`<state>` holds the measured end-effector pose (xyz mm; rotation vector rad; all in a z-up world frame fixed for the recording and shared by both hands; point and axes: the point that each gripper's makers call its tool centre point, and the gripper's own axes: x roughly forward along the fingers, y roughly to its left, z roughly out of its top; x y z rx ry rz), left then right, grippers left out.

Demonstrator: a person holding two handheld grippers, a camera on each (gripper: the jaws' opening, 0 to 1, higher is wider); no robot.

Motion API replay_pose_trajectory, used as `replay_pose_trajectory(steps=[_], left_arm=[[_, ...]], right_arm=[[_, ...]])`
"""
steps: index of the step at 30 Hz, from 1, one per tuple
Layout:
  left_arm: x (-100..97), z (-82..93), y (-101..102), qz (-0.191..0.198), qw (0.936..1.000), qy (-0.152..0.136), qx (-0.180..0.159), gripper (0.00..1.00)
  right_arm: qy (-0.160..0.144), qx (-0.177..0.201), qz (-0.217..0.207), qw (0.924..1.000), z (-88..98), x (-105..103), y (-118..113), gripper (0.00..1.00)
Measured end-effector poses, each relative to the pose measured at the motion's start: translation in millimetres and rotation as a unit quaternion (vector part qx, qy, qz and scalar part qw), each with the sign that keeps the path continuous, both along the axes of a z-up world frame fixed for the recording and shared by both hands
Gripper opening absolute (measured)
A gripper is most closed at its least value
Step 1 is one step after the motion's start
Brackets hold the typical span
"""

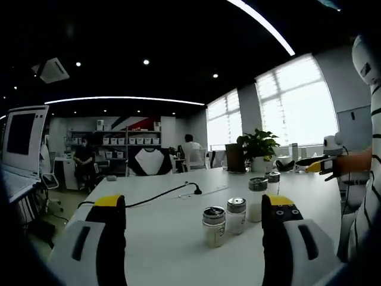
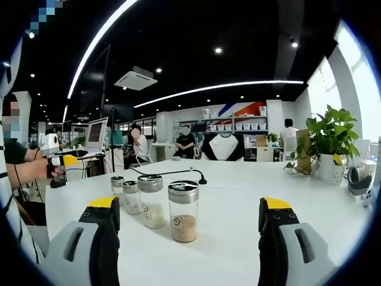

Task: Rotate the seasoning bottle until the label or dispensing opening points toward the visible target arrow and the bottle remains upright within the marked orientation range

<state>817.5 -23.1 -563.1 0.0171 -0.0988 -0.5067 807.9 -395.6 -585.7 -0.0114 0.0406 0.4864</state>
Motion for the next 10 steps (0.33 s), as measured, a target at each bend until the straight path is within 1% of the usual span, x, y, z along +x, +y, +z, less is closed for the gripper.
replay_pose_trajectory(steps=[4,7,10], left_arm=[[-2.2,3.0,0,0.004,1.0000,-0.002,0.002,1.00],[-1.7,2.2,4,0.015,0.9999,-0.002,0.009,1.00],[-2.9,2.3,6,0.019,0.9998,0.001,0.003,1.00]], right_arm=[[-0.001,-0.001,-0.002,1.0000,1.1,0,-3,0.99],[-0.001,-0.006,-0.004,1.0000,1.8,1,-7,0.99],[0.001,-0.011,-0.007,0.9999,1.8,2,-11,0.99]])
